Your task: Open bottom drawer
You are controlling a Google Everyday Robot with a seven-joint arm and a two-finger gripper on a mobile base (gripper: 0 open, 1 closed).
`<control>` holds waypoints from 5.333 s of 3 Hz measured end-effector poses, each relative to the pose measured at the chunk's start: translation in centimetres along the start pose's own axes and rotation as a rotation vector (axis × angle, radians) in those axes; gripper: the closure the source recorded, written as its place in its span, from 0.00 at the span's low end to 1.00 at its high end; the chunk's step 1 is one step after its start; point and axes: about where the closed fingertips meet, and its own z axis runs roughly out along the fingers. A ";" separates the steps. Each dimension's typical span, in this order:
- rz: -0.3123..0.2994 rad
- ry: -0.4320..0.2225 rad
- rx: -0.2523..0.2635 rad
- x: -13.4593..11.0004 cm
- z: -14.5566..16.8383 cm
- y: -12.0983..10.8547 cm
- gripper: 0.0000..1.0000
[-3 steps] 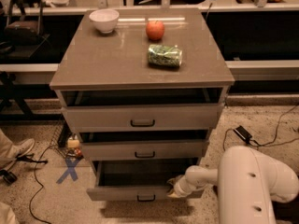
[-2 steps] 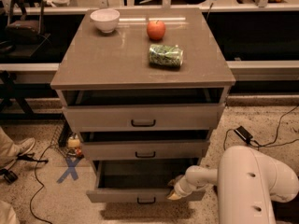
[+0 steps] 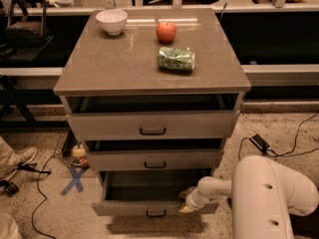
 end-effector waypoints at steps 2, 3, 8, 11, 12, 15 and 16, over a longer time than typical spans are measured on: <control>0.000 -0.002 -0.006 -0.1 0.3 0.3 0.00; 0.000 -0.002 -0.006 -0.1 0.3 0.3 0.00; -0.004 0.100 -0.050 0.7 -0.1 6.7 0.86; 0.004 0.101 -0.030 0.6 -0.4 8.4 0.82; 0.004 0.100 -0.032 0.6 -0.3 8.5 0.58; -0.011 0.086 0.002 0.4 -3.1 8.5 0.00; -0.019 0.058 0.053 -0.2 -7.7 7.8 0.00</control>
Offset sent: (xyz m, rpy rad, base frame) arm -0.0013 0.0010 -0.0011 0.0009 0.0024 0.0012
